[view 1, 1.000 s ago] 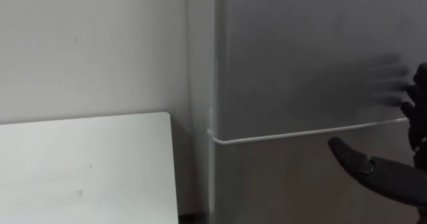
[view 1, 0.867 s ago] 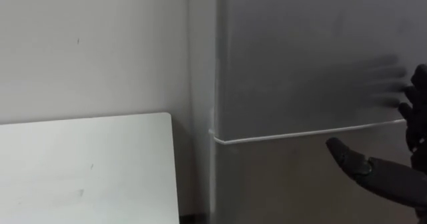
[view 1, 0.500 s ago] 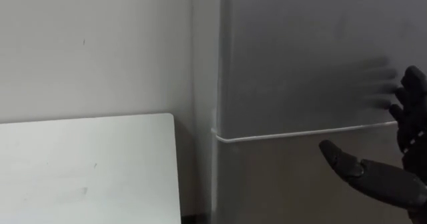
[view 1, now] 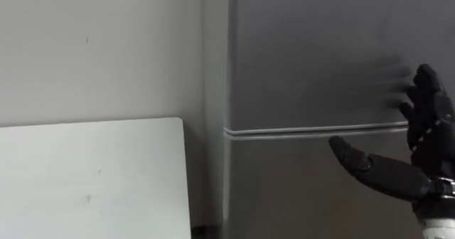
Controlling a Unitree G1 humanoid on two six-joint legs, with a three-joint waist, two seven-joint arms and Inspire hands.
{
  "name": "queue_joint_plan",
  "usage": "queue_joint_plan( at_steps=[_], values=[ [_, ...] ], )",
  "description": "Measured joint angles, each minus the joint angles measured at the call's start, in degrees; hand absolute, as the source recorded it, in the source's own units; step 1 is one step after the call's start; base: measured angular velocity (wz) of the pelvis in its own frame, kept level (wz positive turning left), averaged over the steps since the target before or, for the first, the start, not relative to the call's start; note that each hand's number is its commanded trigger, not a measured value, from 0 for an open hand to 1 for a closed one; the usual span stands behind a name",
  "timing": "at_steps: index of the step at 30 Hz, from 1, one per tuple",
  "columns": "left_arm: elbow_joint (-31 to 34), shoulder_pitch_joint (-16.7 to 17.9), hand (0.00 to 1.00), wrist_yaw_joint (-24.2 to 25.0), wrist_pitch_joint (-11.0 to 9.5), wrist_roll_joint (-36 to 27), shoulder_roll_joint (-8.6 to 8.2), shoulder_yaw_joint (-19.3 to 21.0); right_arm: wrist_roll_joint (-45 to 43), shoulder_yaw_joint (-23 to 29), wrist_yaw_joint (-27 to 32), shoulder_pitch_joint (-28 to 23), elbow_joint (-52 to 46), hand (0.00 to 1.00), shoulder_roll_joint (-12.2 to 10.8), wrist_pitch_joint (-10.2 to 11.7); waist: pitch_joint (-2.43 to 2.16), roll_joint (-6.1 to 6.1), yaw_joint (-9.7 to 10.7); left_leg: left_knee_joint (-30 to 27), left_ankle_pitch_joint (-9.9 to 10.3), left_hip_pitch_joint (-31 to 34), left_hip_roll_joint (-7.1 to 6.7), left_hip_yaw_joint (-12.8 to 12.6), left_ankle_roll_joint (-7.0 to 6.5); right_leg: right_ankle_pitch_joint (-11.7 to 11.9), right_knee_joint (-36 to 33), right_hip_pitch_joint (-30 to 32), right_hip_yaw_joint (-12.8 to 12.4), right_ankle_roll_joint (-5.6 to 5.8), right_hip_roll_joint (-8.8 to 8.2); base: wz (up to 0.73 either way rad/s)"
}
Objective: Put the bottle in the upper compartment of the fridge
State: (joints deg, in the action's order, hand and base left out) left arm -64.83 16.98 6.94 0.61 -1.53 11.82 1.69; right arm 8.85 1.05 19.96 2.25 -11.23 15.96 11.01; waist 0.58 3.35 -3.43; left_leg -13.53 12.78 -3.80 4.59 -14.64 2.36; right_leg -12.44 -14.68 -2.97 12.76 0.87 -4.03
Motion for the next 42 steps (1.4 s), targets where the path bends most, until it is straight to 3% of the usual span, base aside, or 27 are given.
queue_joint_plan(
  at_steps=[2, 7, 14, 19, 22, 29, 35, 42],
  values=[
    [0.4, 0.3, 0.00, 0.0, 0.8, 0.0, 0.13, 0.0, -0.4, 0.3, 0.0, 0.2, 1.5, 0.00, 0.1, 0.0, -0.19, 0.26, -0.3, -0.1, -0.1, 0.0, 0.00, 0.1, -0.09, 0.3, 0.0, -0.1, 0.0, -0.03, 0.00, 0.00],
    [0.7, 0.1, 0.00, 0.0, 3.0, -0.4, 0.21, -0.8, -0.2, 0.3, -0.1, 2.6, 7.4, 0.00, 0.4, 1.2, -0.12, 0.61, 0.1, -0.9, -0.1, 0.2, -0.02, 0.7, -0.42, 1.2, 1.1, -1.1, 0.4, 0.21, 0.04, 0.04],
    [1.3, -0.9, 0.00, 0.0, 3.8, -0.3, 0.42, -0.8, 0.0, 1.7, -1.5, 4.1, 10.7, 0.00, 1.7, 0.8, -0.15, 0.57, 0.0, -2.3, 0.1, 1.4, -0.18, 1.6, -1.00, 1.5, 1.0, -1.0, 1.4, 0.68, -0.40, 0.08],
    [1.3, -0.6, 0.00, 0.9, 4.3, -0.4, 0.60, -0.7, 0.4, 2.7, -3.4, 4.1, 10.6, 0.00, 1.7, 0.3, -0.47, 0.32, 0.1, -2.4, 0.0, 1.3, -0.21, 1.7, -1.12, 1.7, 0.8, -1.1, 1.5, 0.44, -0.42, 0.01],
    [1.3, -0.7, 0.00, 0.8, 4.1, -0.5, 0.59, -0.5, 3.4, 2.8, -4.6, 3.9, 10.1, 0.00, 1.8, 0.2, -0.81, 0.34, 0.4, -2.2, 0.0, 1.1, -0.21, 1.7, -1.11, 1.8, 0.9, -1.3, 1.4, 0.35, -0.36, 0.00],
    [0.7, -0.2, 0.00, 0.1, 2.7, -1.2, 0.79, 1.2, 8.0, 3.4, -5.8, 3.0, 7.9, 0.00, 2.7, -0.4, -0.84, 0.33, 2.2, -2.1, 0.0, 0.7, -0.22, 2.2, -1.08, 1.9, 1.9, -2.3, 1.7, 0.48, -0.15, 0.05],
    [0.7, 0.8, 0.00, -0.7, 1.0, -1.3, 1.01, 3.6, 14.1, 9.2, -4.8, 1.1, 7.9, 0.00, 4.0, -0.7, -0.85, 0.16, 3.1, -2.0, 0.1, 0.9, -0.36, 2.4, -1.09, 2.0, 2.5, -2.2, 1.6, 0.68, 0.04, 0.03],
    [0.7, 2.7, 0.00, -2.0, -0.4, -3.0, 0.86, 11.8, 18.5, 19.3, -0.1, -6.6, 9.6, 0.00, 4.5, -2.3, -0.77, -1.23, 4.2, 0.0, 0.1, 0.4, -0.62, 2.4, -0.94, 1.8, 3.0, -2.7, 2.3, 0.96, -0.10, 0.00]
  ],
)
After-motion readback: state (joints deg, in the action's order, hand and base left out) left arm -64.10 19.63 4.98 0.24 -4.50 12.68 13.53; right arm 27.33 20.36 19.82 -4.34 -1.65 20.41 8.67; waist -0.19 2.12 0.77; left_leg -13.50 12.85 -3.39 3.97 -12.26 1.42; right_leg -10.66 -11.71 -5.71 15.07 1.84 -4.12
